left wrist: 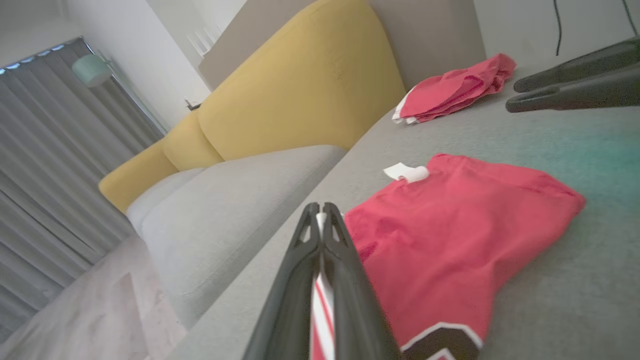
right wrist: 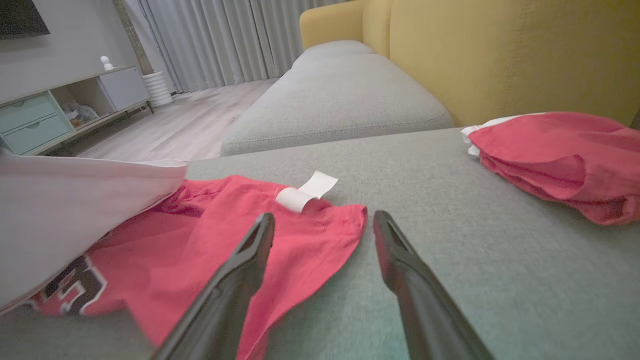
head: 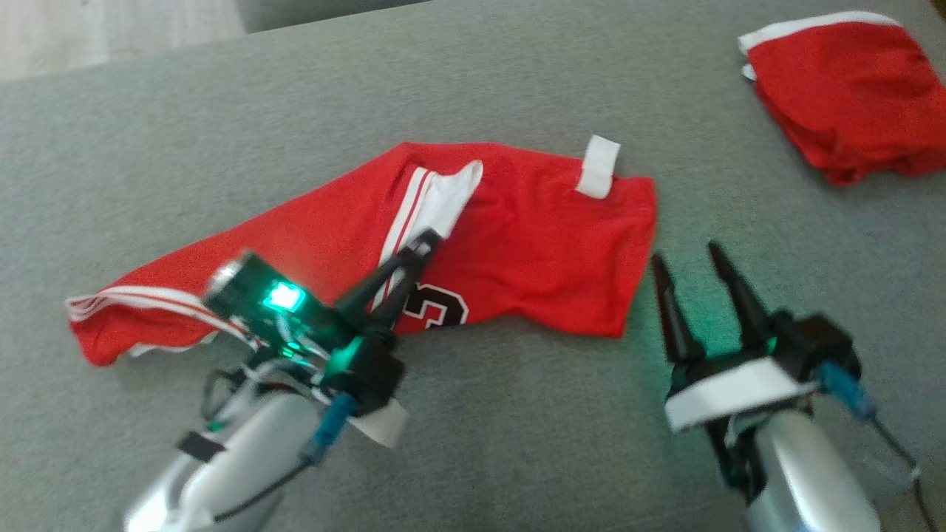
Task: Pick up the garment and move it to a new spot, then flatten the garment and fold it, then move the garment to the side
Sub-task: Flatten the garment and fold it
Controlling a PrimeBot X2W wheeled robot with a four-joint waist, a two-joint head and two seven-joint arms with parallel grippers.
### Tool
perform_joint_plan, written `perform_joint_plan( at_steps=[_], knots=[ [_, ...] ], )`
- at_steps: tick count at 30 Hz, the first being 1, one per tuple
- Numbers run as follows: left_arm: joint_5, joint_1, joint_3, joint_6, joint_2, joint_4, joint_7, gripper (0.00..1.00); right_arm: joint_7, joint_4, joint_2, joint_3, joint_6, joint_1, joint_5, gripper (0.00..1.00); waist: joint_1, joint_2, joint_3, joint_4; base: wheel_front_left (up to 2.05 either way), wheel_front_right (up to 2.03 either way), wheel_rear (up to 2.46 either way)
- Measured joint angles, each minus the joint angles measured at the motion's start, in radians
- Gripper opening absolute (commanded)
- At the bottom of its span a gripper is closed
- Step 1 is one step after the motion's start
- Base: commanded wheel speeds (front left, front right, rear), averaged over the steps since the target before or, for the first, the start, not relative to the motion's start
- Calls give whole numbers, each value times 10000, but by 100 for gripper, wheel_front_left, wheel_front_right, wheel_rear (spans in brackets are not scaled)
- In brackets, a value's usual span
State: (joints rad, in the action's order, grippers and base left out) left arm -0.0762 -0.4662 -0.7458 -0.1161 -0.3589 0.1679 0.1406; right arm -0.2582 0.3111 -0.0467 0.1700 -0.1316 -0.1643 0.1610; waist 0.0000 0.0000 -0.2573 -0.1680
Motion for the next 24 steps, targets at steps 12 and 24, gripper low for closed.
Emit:
perform_joint_plan(
  at_steps=[12, 24],
  knots=[
    [-221, -916, 1053, 12, -1689, -1661, -700, 0, 1133, 4282, -836, -408, 0, -3455, -215, 100, 1, 0, -302, 1074, 0, 0, 0],
    [-293, -996, 1354, -230, -2182, -2190, -882, 0, 1172, 5507, -959, -159, 0, -3818, -63, 28, 1, 0, -301, 1509, 0, 0, 0]
  ],
)
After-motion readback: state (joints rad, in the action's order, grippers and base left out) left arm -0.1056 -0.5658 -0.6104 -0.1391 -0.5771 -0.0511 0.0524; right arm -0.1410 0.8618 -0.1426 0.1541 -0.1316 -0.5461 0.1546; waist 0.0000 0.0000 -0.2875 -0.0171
